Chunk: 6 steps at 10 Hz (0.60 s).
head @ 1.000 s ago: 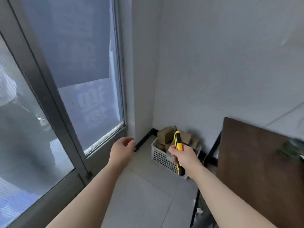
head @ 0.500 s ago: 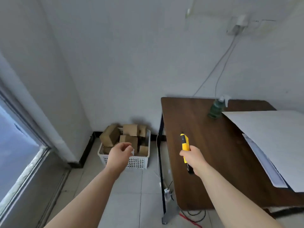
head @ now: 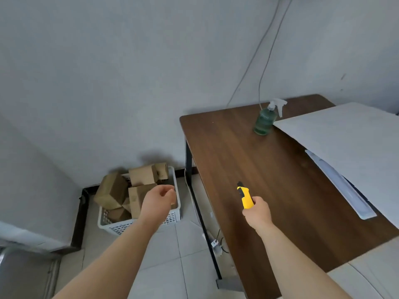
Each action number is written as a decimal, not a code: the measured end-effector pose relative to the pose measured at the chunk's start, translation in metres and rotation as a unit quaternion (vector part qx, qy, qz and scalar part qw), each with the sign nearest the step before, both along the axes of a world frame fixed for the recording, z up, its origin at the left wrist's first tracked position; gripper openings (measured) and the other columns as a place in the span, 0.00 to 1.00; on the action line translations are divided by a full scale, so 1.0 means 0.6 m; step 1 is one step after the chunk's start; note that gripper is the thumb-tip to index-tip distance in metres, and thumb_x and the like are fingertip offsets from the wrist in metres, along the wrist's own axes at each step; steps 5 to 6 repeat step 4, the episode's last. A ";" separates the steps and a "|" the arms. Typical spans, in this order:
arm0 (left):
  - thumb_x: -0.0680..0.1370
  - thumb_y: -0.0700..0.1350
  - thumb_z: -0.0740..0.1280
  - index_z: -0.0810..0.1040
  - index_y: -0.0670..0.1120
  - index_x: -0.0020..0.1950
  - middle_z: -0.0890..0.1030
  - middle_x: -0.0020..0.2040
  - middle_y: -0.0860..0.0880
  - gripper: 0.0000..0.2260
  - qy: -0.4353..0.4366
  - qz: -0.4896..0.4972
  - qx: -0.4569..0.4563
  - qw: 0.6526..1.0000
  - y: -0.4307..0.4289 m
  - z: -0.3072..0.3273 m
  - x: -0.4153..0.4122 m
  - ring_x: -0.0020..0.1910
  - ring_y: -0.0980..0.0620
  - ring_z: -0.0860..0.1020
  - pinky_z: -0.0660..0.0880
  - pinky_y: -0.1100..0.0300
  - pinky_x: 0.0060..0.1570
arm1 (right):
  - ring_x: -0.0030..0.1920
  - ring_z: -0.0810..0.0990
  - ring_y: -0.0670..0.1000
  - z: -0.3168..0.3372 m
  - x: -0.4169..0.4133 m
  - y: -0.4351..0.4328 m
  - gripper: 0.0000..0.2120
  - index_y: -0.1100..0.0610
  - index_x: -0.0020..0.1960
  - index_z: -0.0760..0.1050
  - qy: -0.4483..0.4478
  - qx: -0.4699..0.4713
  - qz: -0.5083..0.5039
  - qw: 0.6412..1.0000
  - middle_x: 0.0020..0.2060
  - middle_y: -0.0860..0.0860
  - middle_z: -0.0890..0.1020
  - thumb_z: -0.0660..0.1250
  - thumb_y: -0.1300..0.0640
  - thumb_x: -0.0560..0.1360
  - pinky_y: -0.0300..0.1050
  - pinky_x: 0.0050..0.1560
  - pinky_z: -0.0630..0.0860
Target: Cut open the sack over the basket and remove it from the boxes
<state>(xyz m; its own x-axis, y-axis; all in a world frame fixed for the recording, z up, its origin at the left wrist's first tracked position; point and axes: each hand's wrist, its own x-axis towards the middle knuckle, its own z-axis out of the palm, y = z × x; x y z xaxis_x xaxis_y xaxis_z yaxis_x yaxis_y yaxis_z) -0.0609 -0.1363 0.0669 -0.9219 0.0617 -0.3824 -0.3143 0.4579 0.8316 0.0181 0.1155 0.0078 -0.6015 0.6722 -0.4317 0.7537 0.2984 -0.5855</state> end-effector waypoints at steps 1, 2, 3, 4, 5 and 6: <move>0.78 0.44 0.62 0.78 0.48 0.60 0.82 0.52 0.49 0.12 -0.007 0.000 -0.003 1.000 0.011 -0.024 -0.031 0.51 0.51 0.80 0.77 0.52 0.56 | 0.53 0.76 0.60 -0.040 -0.024 0.007 0.23 0.57 0.65 0.71 -0.026 0.030 0.005 0.999 0.55 0.58 0.75 0.70 0.63 0.70 0.52 0.51 0.75; 0.78 0.45 0.62 0.77 0.48 0.61 0.82 0.52 0.50 0.12 -0.011 -0.001 -0.014 1.000 0.013 -0.041 -0.048 0.50 0.50 0.80 0.78 0.57 0.51 | 0.55 0.74 0.61 -0.068 -0.040 0.014 0.23 0.58 0.66 0.71 -0.048 0.051 0.008 0.998 0.57 0.60 0.72 0.69 0.62 0.72 0.51 0.53 0.72; 0.79 0.45 0.62 0.78 0.47 0.61 0.81 0.53 0.49 0.12 -0.020 0.007 -0.022 1.000 0.004 -0.046 -0.053 0.51 0.51 0.80 0.78 0.53 0.54 | 0.57 0.72 0.61 -0.077 -0.045 0.016 0.22 0.59 0.67 0.70 -0.059 0.038 0.014 0.997 0.60 0.61 0.71 0.67 0.63 0.74 0.49 0.53 0.71; 0.79 0.45 0.62 0.78 0.48 0.61 0.82 0.54 0.49 0.12 -0.018 0.031 -0.022 0.999 -0.007 -0.037 -0.055 0.51 0.52 0.80 0.78 0.50 0.57 | 0.61 0.71 0.61 -0.063 -0.049 0.016 0.25 0.59 0.70 0.67 -0.039 0.038 0.012 0.998 0.64 0.61 0.69 0.66 0.64 0.75 0.51 0.57 0.71; 0.79 0.45 0.62 0.78 0.48 0.61 0.82 0.54 0.49 0.12 -0.018 0.031 -0.022 0.999 -0.007 -0.037 -0.055 0.51 0.52 0.80 0.78 0.50 0.57 | 0.61 0.71 0.61 -0.063 -0.049 0.016 0.25 0.59 0.70 0.67 -0.039 0.038 0.012 0.998 0.64 0.61 0.69 0.66 0.64 0.75 0.51 0.57 0.71; 0.79 0.45 0.62 0.78 0.48 0.61 0.82 0.54 0.49 0.12 -0.018 0.031 -0.022 0.999 -0.007 -0.037 -0.055 0.51 0.52 0.80 0.78 0.50 0.57 | 0.61 0.71 0.61 -0.063 -0.049 0.016 0.25 0.59 0.70 0.67 -0.039 0.038 0.012 0.998 0.64 0.61 0.69 0.66 0.64 0.75 0.51 0.57 0.71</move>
